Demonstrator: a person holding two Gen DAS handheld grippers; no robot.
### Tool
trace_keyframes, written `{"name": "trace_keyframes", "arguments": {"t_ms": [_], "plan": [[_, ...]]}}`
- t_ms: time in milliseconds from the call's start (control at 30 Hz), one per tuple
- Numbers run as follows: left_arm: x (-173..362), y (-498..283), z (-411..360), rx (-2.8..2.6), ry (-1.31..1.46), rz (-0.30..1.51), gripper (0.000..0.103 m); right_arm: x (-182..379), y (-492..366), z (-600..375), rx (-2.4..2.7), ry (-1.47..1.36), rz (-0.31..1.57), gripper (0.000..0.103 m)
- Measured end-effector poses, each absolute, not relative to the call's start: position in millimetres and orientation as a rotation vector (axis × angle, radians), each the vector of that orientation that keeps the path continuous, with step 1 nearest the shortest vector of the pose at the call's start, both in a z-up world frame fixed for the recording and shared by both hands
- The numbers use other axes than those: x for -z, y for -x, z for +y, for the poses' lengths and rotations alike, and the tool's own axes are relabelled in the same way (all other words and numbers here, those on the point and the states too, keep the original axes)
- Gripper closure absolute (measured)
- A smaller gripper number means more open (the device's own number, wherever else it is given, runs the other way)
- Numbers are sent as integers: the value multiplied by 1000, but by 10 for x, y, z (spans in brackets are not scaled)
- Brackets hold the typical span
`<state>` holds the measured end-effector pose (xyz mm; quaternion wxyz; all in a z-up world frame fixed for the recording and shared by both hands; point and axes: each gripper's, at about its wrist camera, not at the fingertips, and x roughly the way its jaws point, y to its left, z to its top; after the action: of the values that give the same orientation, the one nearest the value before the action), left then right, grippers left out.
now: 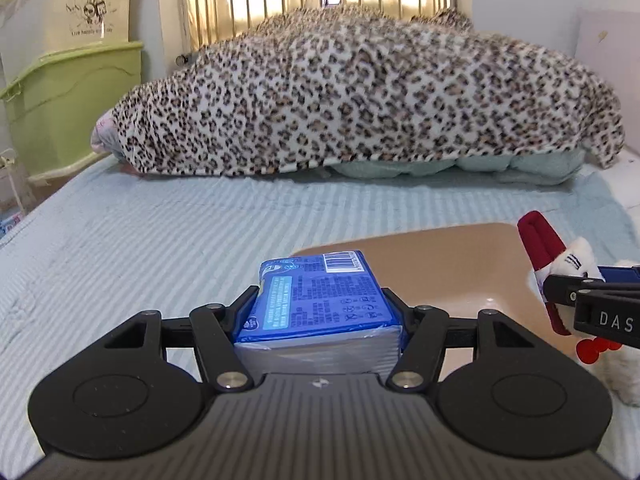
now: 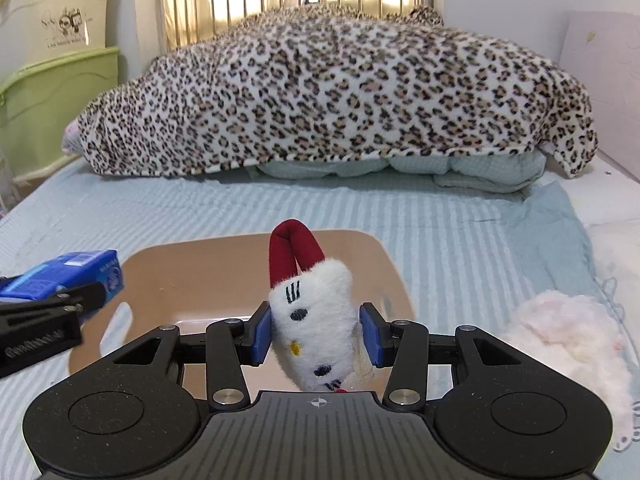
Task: Organize objects
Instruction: 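Carry the tissue pack and plush over the beige basket and open both tools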
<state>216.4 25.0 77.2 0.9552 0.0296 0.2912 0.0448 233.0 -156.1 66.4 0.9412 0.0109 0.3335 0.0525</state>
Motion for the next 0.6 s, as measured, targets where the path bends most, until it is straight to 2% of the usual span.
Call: {"name": "trace_keyframes", "arguments": {"t_ms": [300, 467, 533, 567, 600], "plan": [[-241, -2459, 191, -65, -148, 704, 38, -195, -2468, -1419, -72, 26, 755, 57], [-262, -2357, 182, -57, -177, 692, 29, -304, -2325, -1460, -72, 48, 699, 33], [-354, -2286, 176, -82, -193, 670, 10, -402, -2227, -1506, -70, 44, 677, 21], [-398, -2228, 187, -89, -187, 646, 6, -451, -2179, -1537, -70, 36, 675, 19], [-451, -2171, 192, -82, -181, 625, 3, -494, -2133, -1564, -69, 24, 678, 11]]}}
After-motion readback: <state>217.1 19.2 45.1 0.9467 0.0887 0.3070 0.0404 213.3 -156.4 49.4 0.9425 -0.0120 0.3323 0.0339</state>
